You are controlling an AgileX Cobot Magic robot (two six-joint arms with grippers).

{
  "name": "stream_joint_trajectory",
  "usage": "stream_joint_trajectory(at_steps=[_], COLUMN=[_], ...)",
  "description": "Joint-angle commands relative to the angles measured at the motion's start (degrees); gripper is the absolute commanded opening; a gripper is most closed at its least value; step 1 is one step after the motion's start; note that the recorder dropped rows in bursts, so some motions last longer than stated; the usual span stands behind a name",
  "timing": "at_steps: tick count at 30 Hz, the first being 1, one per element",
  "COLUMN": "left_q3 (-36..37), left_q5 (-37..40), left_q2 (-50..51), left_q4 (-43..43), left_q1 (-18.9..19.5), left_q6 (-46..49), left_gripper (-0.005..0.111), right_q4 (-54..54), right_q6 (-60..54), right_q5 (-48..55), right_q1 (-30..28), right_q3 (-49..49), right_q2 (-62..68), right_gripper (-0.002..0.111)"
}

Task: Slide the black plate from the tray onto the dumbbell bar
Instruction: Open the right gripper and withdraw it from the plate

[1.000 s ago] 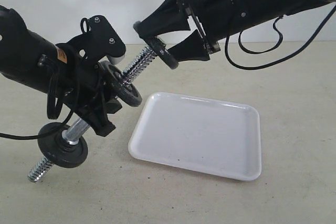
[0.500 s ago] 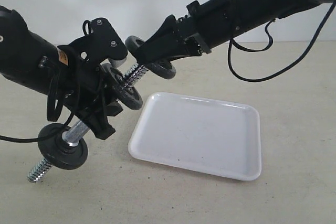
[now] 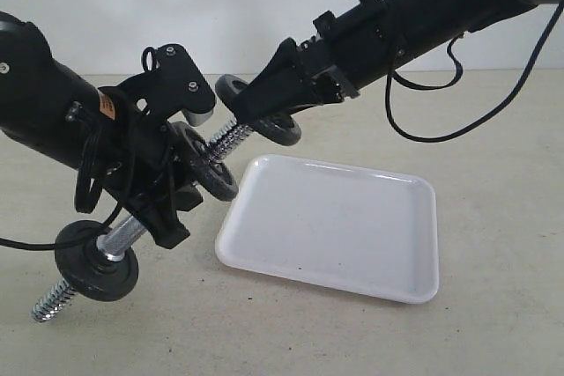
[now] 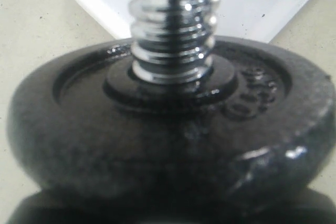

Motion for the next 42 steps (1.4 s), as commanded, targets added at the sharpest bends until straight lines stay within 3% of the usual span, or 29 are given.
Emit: stream_joint_trajectory(at_steps=[1,16,21,42], left_q3=[-2.22,-2.22,-2.22,-2.22], left_q5=[-29.67,-29.67,-29.67,-29.67], left_q2=[-3.12,-3.12,-3.12,-3.12], left_q4=[-0.11,-0.11,-0.11,-0.11], left_q1=[0.09,0.09,0.09,0.09], left_q6=[-0.22,-0.22,-0.22,-0.22], left_gripper=[0.004,0.004,0.004,0.004], right_q4=[0.87,0.97,0.97,1.20], right_q6=[0.36,2.53,2.94,2.45], right_q5=[0.45,0.19,-0.98,-2.68], right_q1=[-0.36,-0.36,-0.36,-0.36], right_q3=[-0.54,-0.54,-0.54,-0.54], right_q2=[-0.96,-0.96,-0.96,-0.96], right_gripper=[0.077,0.079,0.105,0.105])
